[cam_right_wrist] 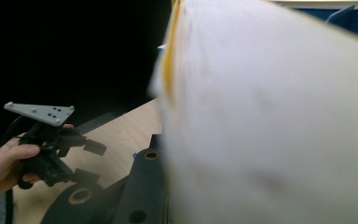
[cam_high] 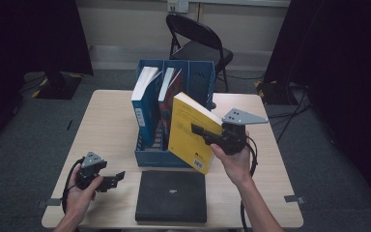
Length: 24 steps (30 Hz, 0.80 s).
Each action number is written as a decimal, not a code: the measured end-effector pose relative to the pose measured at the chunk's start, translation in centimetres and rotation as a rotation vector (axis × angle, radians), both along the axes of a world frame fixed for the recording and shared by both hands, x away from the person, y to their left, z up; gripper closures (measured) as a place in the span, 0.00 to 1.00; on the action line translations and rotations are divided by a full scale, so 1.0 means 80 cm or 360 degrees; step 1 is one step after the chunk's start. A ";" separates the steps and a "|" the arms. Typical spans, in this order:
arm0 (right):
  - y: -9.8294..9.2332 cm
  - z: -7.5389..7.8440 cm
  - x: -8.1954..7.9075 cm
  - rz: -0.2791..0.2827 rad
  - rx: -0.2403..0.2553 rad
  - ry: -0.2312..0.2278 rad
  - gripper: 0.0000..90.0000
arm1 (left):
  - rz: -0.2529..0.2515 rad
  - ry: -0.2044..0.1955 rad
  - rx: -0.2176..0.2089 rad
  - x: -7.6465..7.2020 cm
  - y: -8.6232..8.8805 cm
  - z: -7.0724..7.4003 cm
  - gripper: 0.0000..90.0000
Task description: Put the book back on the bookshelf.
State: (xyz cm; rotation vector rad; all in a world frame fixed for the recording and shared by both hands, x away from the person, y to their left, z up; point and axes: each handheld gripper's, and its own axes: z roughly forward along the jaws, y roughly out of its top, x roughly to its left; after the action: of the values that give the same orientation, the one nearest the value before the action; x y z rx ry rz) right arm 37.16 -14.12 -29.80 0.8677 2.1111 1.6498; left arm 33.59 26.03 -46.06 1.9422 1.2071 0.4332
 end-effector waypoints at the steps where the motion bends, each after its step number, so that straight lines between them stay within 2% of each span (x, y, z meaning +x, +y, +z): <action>1: 0.001 0.001 0.002 -0.0013 -0.0005 0.0001 0.84 | -0.0003 0.0000 0.0002 0.000 0.000 0.000 0.18; 16: 0.012 0.008 0.028 -0.0133 -0.0044 0.0025 0.84 | -0.0002 -0.0004 0.0010 0.000 0.000 -0.002 0.18; 19: 0.015 0.007 0.036 -0.0163 -0.0070 0.0042 0.84 | 0.0002 0.0011 -0.0024 0.001 0.001 -0.002 0.18; 24: 0.021 0.007 0.045 -0.0213 -0.0075 0.0054 0.84 | 0.0014 0.0011 -0.0009 0.002 0.003 -0.003 0.19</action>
State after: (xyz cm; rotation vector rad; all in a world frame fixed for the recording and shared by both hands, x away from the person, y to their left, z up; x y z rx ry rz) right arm 40.80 -12.46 -29.21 1.0058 2.0570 1.5227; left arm 33.72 26.24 -46.30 1.9355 1.2203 0.4276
